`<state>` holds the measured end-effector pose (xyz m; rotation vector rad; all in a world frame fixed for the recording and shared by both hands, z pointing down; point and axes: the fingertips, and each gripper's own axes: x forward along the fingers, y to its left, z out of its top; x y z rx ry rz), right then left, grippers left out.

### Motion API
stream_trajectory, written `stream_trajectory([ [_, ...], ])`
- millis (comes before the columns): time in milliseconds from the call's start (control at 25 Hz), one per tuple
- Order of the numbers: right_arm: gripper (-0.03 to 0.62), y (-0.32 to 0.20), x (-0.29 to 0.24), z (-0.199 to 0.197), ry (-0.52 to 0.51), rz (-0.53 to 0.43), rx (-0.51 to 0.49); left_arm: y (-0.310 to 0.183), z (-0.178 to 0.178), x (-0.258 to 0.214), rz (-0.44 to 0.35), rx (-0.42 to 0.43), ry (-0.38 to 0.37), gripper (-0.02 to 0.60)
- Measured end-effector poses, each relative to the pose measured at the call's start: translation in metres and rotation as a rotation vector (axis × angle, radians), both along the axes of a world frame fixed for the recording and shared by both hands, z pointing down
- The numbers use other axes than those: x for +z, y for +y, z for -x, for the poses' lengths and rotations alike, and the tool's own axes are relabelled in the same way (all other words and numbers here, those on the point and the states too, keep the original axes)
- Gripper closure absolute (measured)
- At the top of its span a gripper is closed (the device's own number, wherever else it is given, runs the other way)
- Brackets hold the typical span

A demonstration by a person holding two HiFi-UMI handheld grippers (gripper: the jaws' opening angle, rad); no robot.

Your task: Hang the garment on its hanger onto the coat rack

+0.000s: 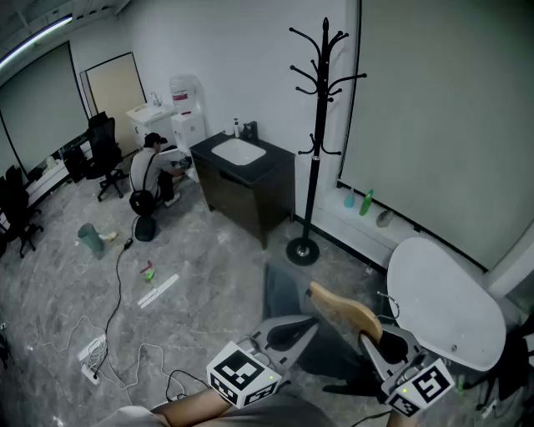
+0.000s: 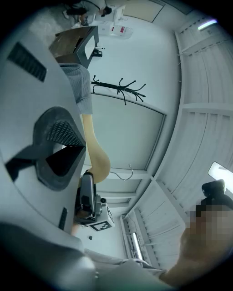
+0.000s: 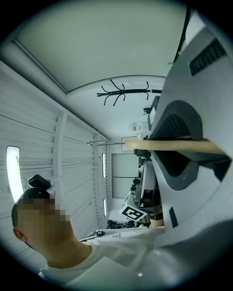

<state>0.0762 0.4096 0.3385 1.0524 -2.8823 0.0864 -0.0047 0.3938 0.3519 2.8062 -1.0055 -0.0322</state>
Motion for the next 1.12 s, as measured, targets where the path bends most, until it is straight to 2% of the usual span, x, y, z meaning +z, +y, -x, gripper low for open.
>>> stream_trajectory([
  [640, 0.531, 0.006, 0.000, -0.031, -0.032, 0.033, 0.005, 0.011, -0.032, 0.003, 0.007, -0.013, -0.011, 0.577],
  [1120, 0.531, -0.028, 0.002, -0.063, -0.053, 0.044, 0.036, -0.016, -0.056, 0.012, 0.026, -0.065, -0.028, 0.577],
])
